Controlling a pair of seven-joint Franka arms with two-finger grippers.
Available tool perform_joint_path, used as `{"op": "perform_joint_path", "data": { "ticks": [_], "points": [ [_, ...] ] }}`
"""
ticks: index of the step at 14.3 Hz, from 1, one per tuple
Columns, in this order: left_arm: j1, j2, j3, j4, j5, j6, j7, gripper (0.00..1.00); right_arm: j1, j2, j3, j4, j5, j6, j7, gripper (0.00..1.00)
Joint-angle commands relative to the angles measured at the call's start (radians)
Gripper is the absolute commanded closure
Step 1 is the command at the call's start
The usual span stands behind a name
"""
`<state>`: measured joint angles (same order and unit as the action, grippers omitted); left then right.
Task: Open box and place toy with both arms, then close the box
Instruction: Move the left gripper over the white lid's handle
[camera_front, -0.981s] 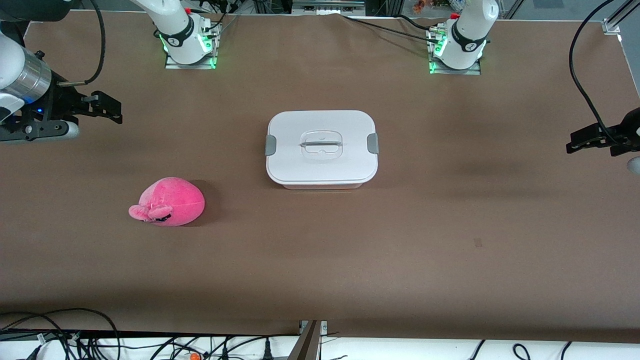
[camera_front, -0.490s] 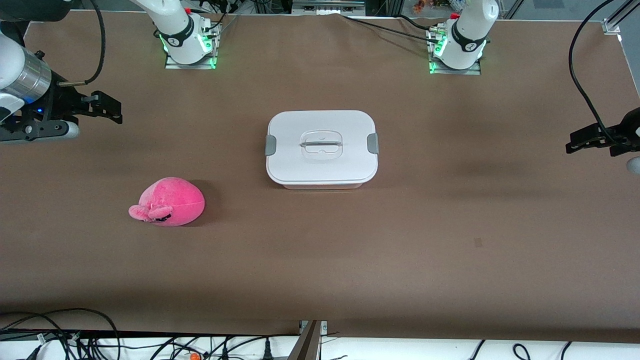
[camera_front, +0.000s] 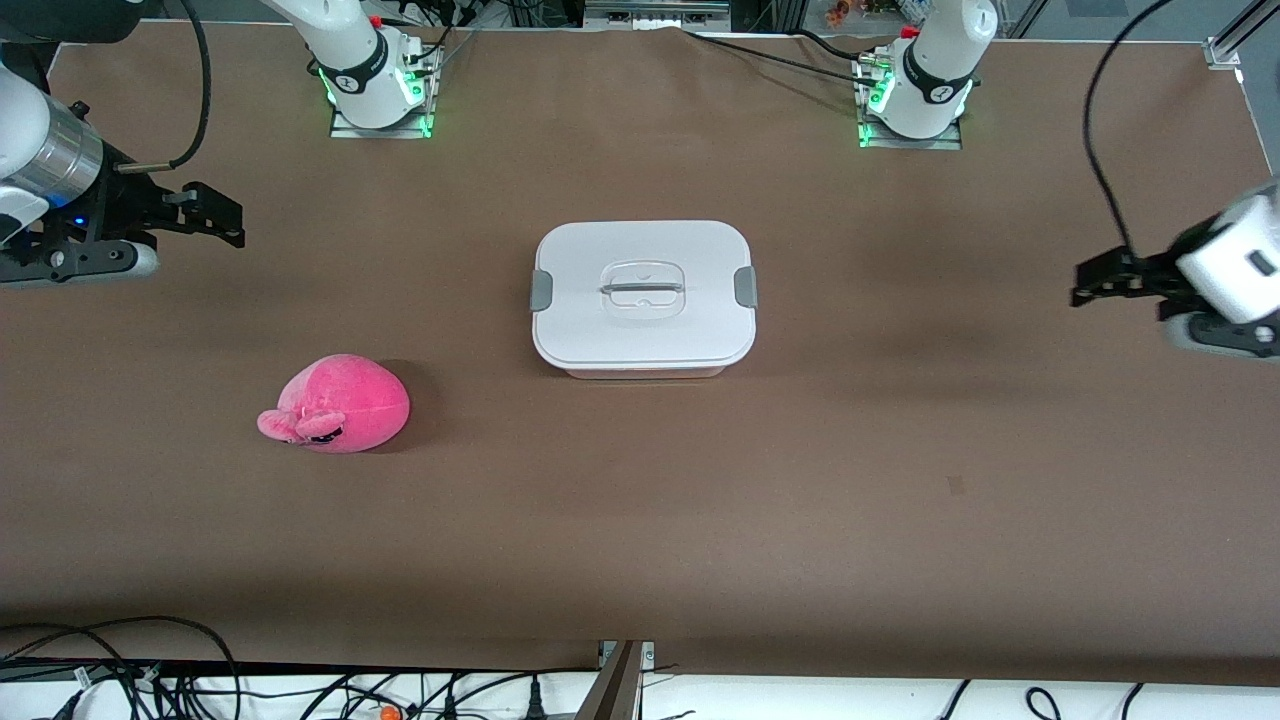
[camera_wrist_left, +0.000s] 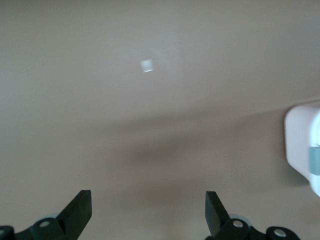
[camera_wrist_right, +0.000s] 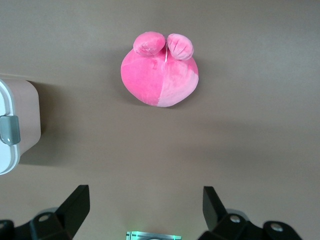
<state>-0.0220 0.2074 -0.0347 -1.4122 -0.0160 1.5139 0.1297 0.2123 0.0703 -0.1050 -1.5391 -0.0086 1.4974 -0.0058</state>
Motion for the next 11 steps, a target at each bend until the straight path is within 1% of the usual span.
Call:
{"op": "perform_joint_path", "data": {
  "ticks": [1, 5, 7, 9, 11],
  "points": [
    [-0.099, 0.012, -0.014, 0.029, -0.021, -0.012, -0.001, 0.00, 0.003, 0.008, -0.004, 0.024, -0.001, -0.022, -0.013, 0.00],
    [-0.295, 0.029, -0.014, 0.029, -0.064, -0.011, 0.002, 0.00, 0.003, 0.009, -0.004, 0.024, -0.001, -0.020, -0.013, 0.00],
    [-0.379, 0.069, -0.014, 0.032, -0.073, -0.003, 0.005, 0.00, 0.003, 0.008, -0.004, 0.024, -0.001, -0.020, -0.013, 0.00],
    [-0.462, 0.130, -0.014, 0.033, -0.094, 0.015, 0.005, 0.00, 0.003, 0.008, -0.004, 0.024, -0.001, -0.020, -0.013, 0.00],
    [-0.536, 0.167, -0.014, 0.033, -0.093, 0.090, 0.004, 0.00, 0.003, 0.008, -0.004, 0.024, -0.001, -0.020, -0.013, 0.00]
  ]
}}
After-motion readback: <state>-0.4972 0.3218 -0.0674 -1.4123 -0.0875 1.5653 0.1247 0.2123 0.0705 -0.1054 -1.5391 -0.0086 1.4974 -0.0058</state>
